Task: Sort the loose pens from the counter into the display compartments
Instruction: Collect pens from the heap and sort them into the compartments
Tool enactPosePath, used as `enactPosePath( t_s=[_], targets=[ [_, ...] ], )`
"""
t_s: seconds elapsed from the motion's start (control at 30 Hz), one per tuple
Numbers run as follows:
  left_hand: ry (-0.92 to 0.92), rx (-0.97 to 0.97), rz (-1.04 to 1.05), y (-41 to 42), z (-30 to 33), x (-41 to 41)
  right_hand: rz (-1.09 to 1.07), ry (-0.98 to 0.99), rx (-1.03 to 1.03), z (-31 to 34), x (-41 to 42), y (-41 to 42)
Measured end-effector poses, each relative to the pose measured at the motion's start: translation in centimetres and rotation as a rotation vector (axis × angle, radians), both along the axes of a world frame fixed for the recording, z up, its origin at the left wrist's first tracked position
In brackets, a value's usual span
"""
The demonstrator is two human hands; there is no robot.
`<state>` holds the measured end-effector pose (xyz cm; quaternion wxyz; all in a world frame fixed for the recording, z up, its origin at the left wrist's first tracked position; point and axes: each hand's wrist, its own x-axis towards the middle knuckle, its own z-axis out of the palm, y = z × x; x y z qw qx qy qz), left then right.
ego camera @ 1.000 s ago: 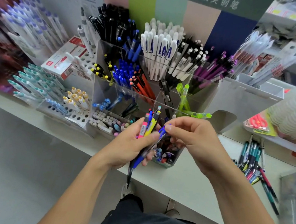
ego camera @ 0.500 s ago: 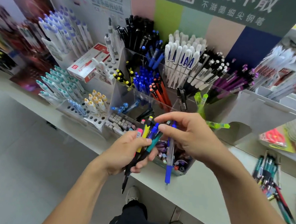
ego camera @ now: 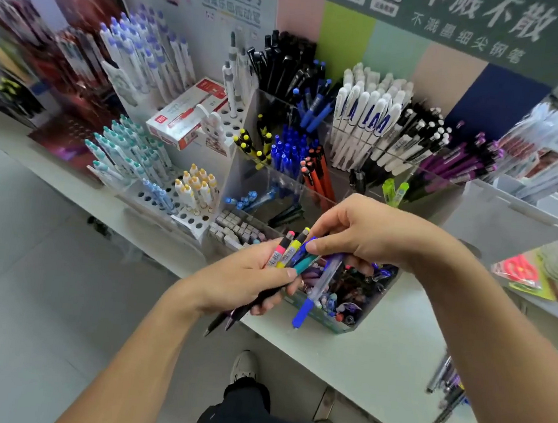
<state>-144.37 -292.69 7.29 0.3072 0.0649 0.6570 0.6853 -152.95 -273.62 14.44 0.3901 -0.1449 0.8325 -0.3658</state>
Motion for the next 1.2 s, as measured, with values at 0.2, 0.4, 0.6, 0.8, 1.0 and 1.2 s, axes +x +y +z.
enactPosePath(
  t_s=[0.2, 0.4, 0.6, 0.8, 1.0, 1.2],
  targets=[
    [-0.073, 0.036, 0.022, -0.6, 0.4, -0.3, -0.118, -0.073, -0.094, 0.1, -0.6, -0.3],
    [-0.166, 0.082, 0.036, -1.7, -1.6, 0.2, -0.229, 0.051, -0.112, 0.4, -1.5, 1.3],
    [-0.108, 0.047, 0.129, -0.8, -1.3, -0.6, -0.219, 0.098, -0.166, 1.0, -1.7, 0.1],
    [-0.082, -0.004, 0.107, -2.1, -1.7, -1.4, -0.372, 0.236, -0.258, 2.1, -2.7, 1.5],
    [-0.049, 0.149, 0.489, -3.4, -1.6, -2.4, -0.473, 0.814, -0.329, 6.1, -4.9, 4.1],
    [0.122, 0.029, 0.633, -2.0, 2.6, -7.4, -0.191, 1.154, -0.227, 5.9, -5.1, 0.4]
  ],
)
